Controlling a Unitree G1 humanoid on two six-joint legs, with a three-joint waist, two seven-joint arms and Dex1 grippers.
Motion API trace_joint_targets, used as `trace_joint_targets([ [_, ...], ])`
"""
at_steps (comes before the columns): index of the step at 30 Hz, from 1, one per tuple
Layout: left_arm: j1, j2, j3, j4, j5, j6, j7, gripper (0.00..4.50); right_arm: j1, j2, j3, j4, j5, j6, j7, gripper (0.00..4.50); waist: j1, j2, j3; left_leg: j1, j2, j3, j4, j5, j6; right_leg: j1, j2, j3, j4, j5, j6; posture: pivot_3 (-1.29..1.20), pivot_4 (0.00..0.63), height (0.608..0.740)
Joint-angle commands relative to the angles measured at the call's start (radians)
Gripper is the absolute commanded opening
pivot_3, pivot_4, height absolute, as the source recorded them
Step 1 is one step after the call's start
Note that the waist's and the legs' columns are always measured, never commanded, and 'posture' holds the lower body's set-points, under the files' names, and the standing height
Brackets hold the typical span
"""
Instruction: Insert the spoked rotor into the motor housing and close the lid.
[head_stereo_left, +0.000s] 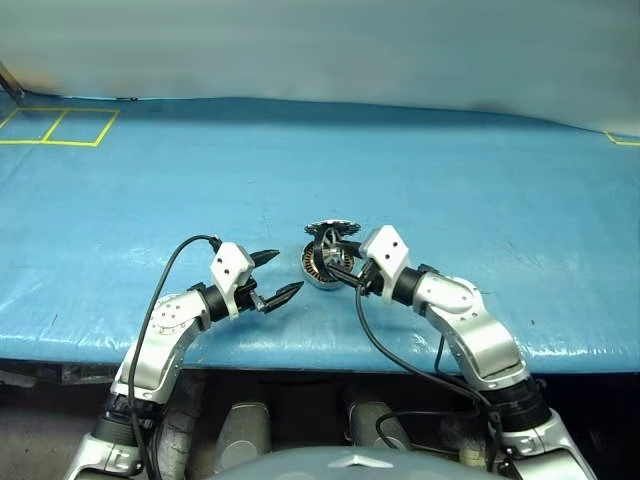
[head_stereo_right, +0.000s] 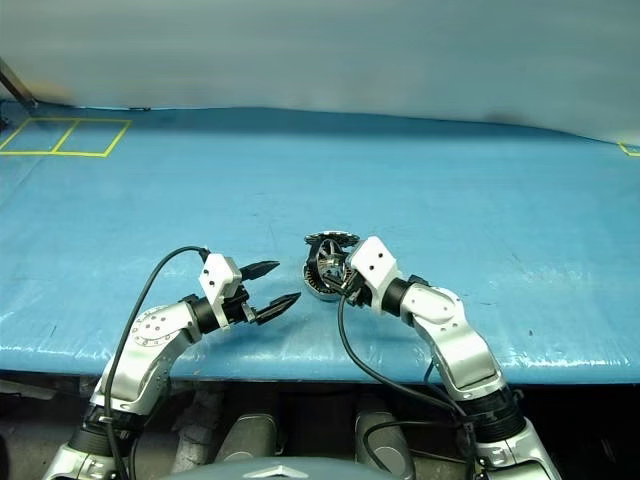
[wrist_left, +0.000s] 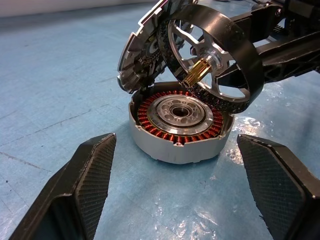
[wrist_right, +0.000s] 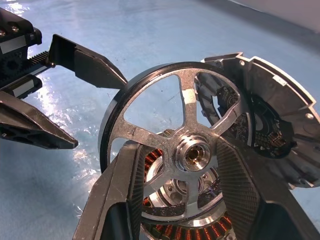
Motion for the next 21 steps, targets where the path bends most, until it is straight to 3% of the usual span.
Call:
trace_joint_targets([
  [1,-0.016,-0.005,0.004,-0.048,-0.012,0.001,-0.003,4.16,-0.038,-0.015,-0.013,-0.018,-0.016,-0.035,0.001,1.8,0.0,0.0,0.0,0.0,0.0,0.0,0.0,0.0,0.0,0.0,0.0,0.0,0.0,0.0,0.0,0.0,0.15,0.74],
  [21,-0.019,-0.011,-0.005,-0.037,-0.006,-0.003,-0.009,4.16,-0.052,-0.075,0.038,0.07,-0.16,-0.105,0.007,1.8,-0.001,0.0,0.0,0.001,0.0,0.0,0.0,0.0,0.0,0.0,0.0,0.0,0.0,0.0,0.0,0.0,0.15,0.74],
])
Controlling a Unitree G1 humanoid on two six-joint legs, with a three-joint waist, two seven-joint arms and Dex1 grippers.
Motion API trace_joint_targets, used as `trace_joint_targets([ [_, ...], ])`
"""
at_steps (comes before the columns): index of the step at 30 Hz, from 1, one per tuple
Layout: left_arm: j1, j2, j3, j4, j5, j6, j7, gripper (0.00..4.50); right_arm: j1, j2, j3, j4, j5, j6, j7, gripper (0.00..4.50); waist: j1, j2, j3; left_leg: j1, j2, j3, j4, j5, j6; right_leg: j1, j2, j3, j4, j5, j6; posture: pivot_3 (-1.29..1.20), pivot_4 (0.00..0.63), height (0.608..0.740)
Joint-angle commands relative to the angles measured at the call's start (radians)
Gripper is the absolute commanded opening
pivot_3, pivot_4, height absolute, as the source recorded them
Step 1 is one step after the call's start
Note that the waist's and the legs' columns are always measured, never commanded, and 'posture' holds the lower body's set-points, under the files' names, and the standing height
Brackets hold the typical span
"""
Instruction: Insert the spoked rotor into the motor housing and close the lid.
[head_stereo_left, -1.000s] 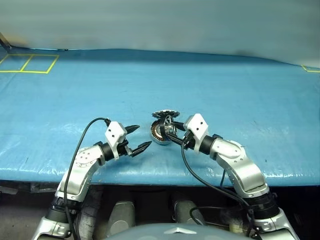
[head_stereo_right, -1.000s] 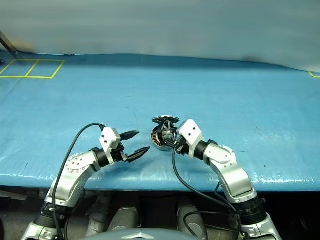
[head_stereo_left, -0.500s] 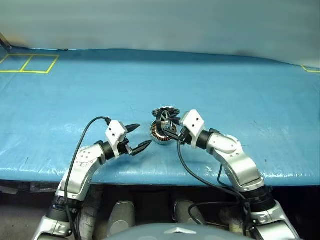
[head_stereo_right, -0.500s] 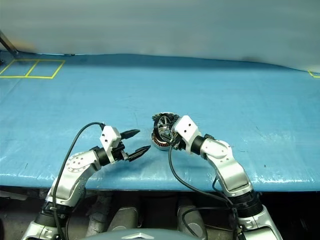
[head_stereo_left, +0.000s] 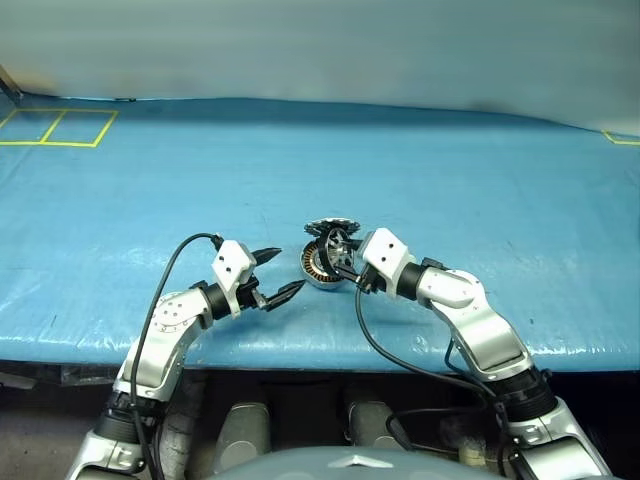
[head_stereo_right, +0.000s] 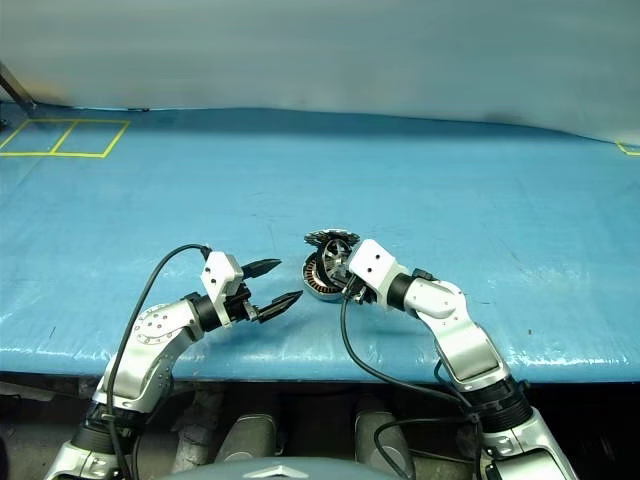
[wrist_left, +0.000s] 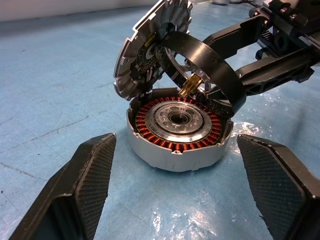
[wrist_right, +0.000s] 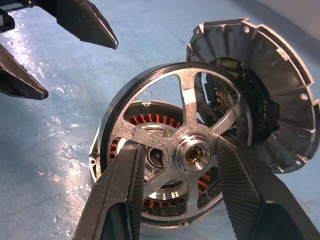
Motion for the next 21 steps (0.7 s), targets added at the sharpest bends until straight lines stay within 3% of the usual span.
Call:
trace_joint_targets([
  [1,-0.01,-0.003,-0.003,-0.036,-0.007,-0.005,-0.009,4.16,-0.016,0.003,-0.01,0.009,-0.013,-0.023,-0.009,1.8,0.0,0.0,0.0,0.0,0.0,0.0,0.0,0.0,0.0,0.0,0.0,0.0,0.0,0.0,0.0,0.0,0.15,0.74],
  [21,-0.004,-0.022,-0.009,-0.014,0.006,-0.025,-0.022,4.16,-0.038,-0.039,0.03,-0.012,-0.09,-0.029,0.037,1.8,0.001,0.0,0.0,0.0,0.0,0.0,0.0,0.0,0.0,0.0,0.0,0.0,0.0,0.0,0.0,0.0,0.15,0.74],
])
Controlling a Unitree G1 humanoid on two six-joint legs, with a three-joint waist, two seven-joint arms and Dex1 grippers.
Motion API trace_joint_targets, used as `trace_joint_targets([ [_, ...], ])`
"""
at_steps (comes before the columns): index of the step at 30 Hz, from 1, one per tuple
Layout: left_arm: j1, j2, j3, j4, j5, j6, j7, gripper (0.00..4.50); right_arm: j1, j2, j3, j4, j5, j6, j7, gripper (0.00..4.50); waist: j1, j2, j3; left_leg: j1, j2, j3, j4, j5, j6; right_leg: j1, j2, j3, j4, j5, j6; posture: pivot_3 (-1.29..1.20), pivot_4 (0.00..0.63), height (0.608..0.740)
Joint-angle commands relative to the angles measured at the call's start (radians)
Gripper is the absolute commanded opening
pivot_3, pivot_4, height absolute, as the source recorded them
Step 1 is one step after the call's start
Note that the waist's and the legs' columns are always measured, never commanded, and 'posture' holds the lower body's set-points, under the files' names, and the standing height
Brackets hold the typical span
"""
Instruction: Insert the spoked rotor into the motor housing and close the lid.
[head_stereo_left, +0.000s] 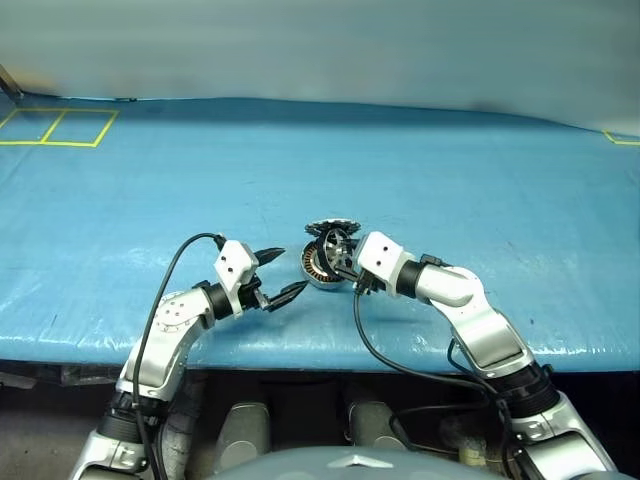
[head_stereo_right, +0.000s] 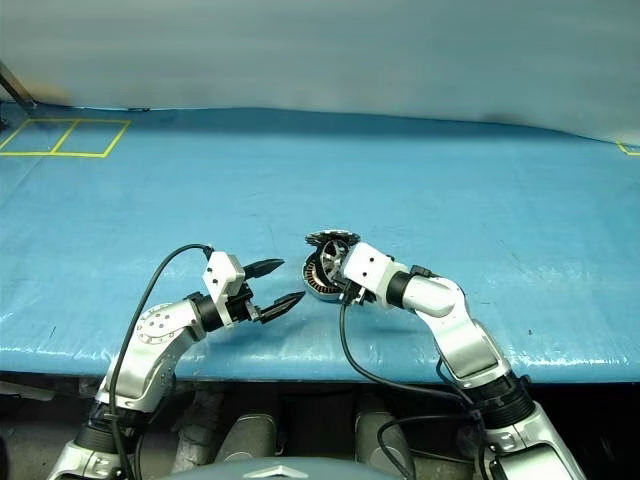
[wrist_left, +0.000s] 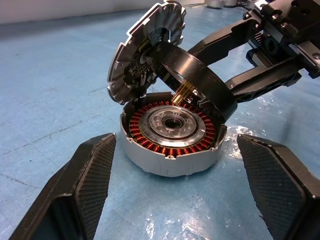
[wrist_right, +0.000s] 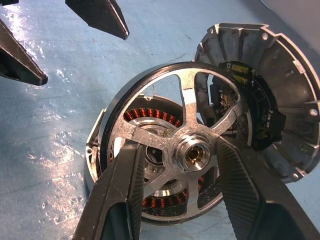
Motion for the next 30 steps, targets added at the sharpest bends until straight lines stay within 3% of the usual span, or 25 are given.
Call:
trace_joint_targets([
  [1,-0.002,-0.006,-0.008,-0.014,0.002,-0.019,-0.003,4.16,-0.012,-0.004,-0.003,-0.003,-0.003,-0.007,0.008,1.8,0.0,0.0,0.0,0.0,0.0,0.0,0.0,0.0,0.0,0.0,0.0,0.0,0.0,0.0,0.0,0.0,0.15,0.74],
  [3,-0.001,-0.007,-0.007,-0.014,0.002,-0.02,-0.003,4.16,-0.01,0.0,-0.005,0.01,-0.003,-0.007,0.005,1.8,0.0,0.0,0.0,0.0,0.0,0.0,0.0,0.0,0.0,0.0,0.0,0.0,0.0,0.0,0.0,0.0,0.15,0.74],
  [8,0.0,-0.007,-0.004,-0.016,0.001,-0.018,-0.002,4.16,-0.006,0.004,-0.003,0.005,0.001,0.004,0.011,3.38,0.0,0.0,0.0,0.0,0.0,0.0,0.0,0.0,0.0,0.0,0.0,0.0,0.0,0.0,-0.001,0.0,0.15,0.74],
  [21,0.003,-0.006,0.0,-0.018,-0.002,-0.013,0.0,4.16,0.003,0.062,-0.066,-0.047,0.116,0.007,0.017,3.38,0.0,0.0,0.0,0.0,0.0,0.0,0.0,0.0,0.0,0.0,0.0,0.0,0.0,0.0,0.0,0.0,0.15,0.74],
  [24,0.004,-0.007,0.002,-0.02,-0.002,-0.013,0.003,4.16,0.023,0.076,-0.061,-0.038,0.136,-0.002,0.017,2.8,0.0,0.0,0.0,0.0,0.0,0.0,0.0,0.0,0.0,0.0,0.0,0.0,0.0,0.0,0.0,0.0,0.15,0.74],
  [30,0.009,-0.006,0.004,-0.026,-0.002,-0.011,0.007,4.16,0.042,0.113,-0.05,-0.005,0.121,-0.022,-0.032,0.82,-0.002,0.0,0.0,0.0,0.0,0.0,0.0,0.0,0.0,0.0,0.0,0.0,0.0,0.0,0.0,0.0,0.15,0.74],
])
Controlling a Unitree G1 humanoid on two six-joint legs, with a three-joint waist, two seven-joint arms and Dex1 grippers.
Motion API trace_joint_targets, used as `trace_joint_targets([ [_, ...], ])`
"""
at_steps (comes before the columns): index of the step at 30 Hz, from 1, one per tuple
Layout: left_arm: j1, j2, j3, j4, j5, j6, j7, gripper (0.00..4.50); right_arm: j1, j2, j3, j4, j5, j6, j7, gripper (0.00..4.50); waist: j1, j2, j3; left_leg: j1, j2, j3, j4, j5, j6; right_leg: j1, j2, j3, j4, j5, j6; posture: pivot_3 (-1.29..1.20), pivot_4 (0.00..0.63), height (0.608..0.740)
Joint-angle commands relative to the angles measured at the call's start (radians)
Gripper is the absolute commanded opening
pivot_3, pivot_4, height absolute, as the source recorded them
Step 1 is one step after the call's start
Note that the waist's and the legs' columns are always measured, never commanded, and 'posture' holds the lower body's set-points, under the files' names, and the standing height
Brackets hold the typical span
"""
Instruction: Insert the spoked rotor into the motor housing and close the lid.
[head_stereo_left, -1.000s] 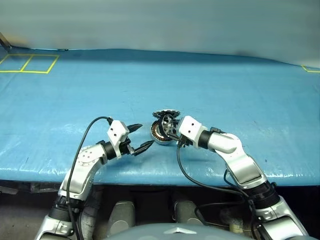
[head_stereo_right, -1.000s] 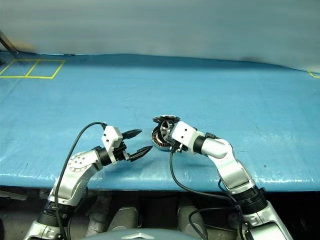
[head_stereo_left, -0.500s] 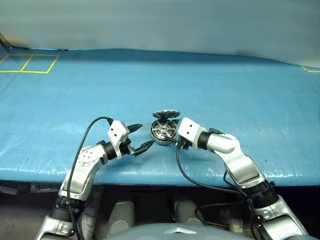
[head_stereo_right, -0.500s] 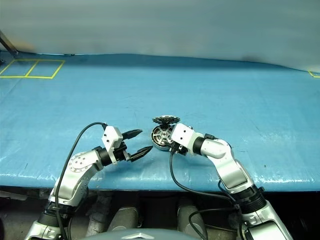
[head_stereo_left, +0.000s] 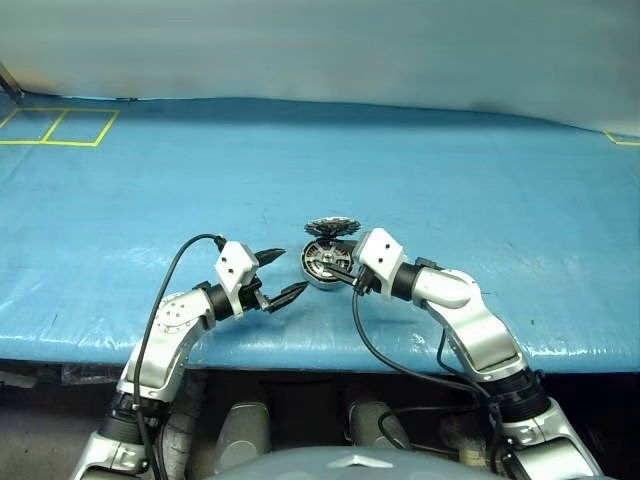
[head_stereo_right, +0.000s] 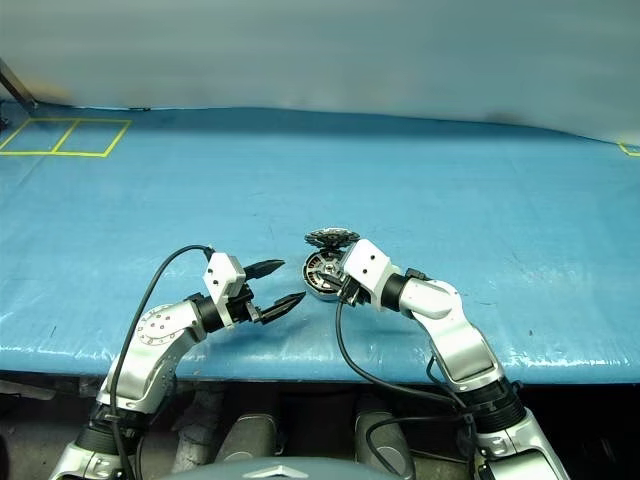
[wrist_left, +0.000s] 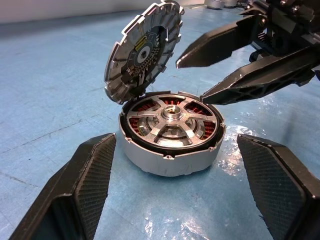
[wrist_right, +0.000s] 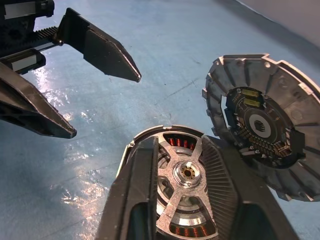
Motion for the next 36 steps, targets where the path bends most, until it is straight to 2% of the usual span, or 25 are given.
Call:
trace_joint_targets([
  [1,0.0,-0.003,0.004,-0.027,-0.003,-0.01,0.006,4.16,-0.001,0.032,-0.013,0.004,0.006,-0.031,-0.034,0.5,0.0,0.0,0.0,0.0,0.0,0.0,0.0,0.0,0.0,0.0,0.0,0.0,0.0,0.0,0.0,0.0,0.15,0.74],
  [2,0.0,-0.002,0.005,-0.028,-0.004,-0.01,0.007,4.16,-0.003,0.037,-0.013,0.015,0.003,-0.038,-0.039,0.11,0.0,0.0,0.0,0.0,0.0,0.0,0.0,0.0,0.0,0.0,0.0,0.0,0.0,0.0,0.0,0.0,0.15,0.74],
  [3,0.0,-0.002,0.006,-0.028,-0.004,-0.009,0.007,4.16,-0.005,0.04,-0.012,0.024,0.0,-0.045,-0.041,0.05,0.0,0.0,0.0,0.0,0.0,0.0,0.0,0.0,0.0,0.0,0.0,0.0,0.0,0.0,0.0,0.0,0.15,0.74],
  [16,-0.01,0.006,0.017,-0.029,-0.012,-0.009,0.004,4.16,-0.026,0.11,-0.014,0.178,-0.003,-0.037,-0.089,0.05,0.0,0.0,0.0,0.0,0.0,0.0,0.0,0.0,0.0,0.0,0.0,0.0,0.0,0.0,0.0,0.0,0.15,0.74],
  [20,-0.009,0.006,0.014,-0.033,-0.01,-0.009,0.007,4.16,-0.031,0.043,0.087,0.278,-0.165,-0.066,-0.111,0.05,-0.002,0.0,-0.001,0.001,0.0,0.0,0.0,0.0,0.0,0.001,0.0,0.0,0.0,0.0,0.0,0.0,0.15,0.74],
  [22,-0.007,0.005,0.014,-0.035,-0.011,-0.009,0.009,4.16,-0.028,0.028,0.111,0.298,-0.191,-0.054,-0.11,0.05,-0.002,-0.003,-0.004,0.003,0.0,0.0,0.0,0.0,0.0,0.003,0.0,0.0,0.0,0.0,-0.001,0.0,0.15,0.74],
  [27,-0.004,0.006,0.013,-0.04,-0.011,-0.006,0.014,4.16,-0.032,-0.005,0.164,0.32,-0.273,-0.057,-0.114,0.05,-0.002,-0.006,-0.007,0.019,0.001,0.001,0.0,0.0,0.0,0.015,-0.001,0.0,-0.001,-0.002,-0.003,0.0,0.15,0.74],
  [29,-0.004,0.006,0.012,-0.043,-0.012,-0.003,0.016,4.16,-0.027,0.01,0.152,0.311,-0.246,-0.065,-0.108,0.05,-0.001,-0.009,-0.01,0.02,0.001,0.001,0.0,0.0,-0.001,0.014,-0.001,0.0,-0.002,-0.002,-0.003,0.0,0.15,0.74],
  [32,-0.004,0.006,0.009,-0.043,-0.012,-0.001,0.017,4.16,-0.008,0.08,0.07,0.238,-0.087,-0.07,-0.067,0.05,0.0,-0.013,-0.011,0.019,0.001,0.001,0.0,0.0,-0.001,0.014,-0.002,0.0,-0.002,-0.002,-0.003,0.0,0.15,0.74],
  [36,-0.006,0.003,0.004,-0.038,-0.011,-0.001,0.018,4.16,0.006,0.114,0.027,0.189,0.003,-0.072,-0.027,0.05,-0.003,-0.011,-0.01,0.014,0.001,0.003,-0.002,-0.001,0.0,0.013,-0.002,0.001,-0.002,-0.002,-0.003,0.0,0.15,0.74],
])
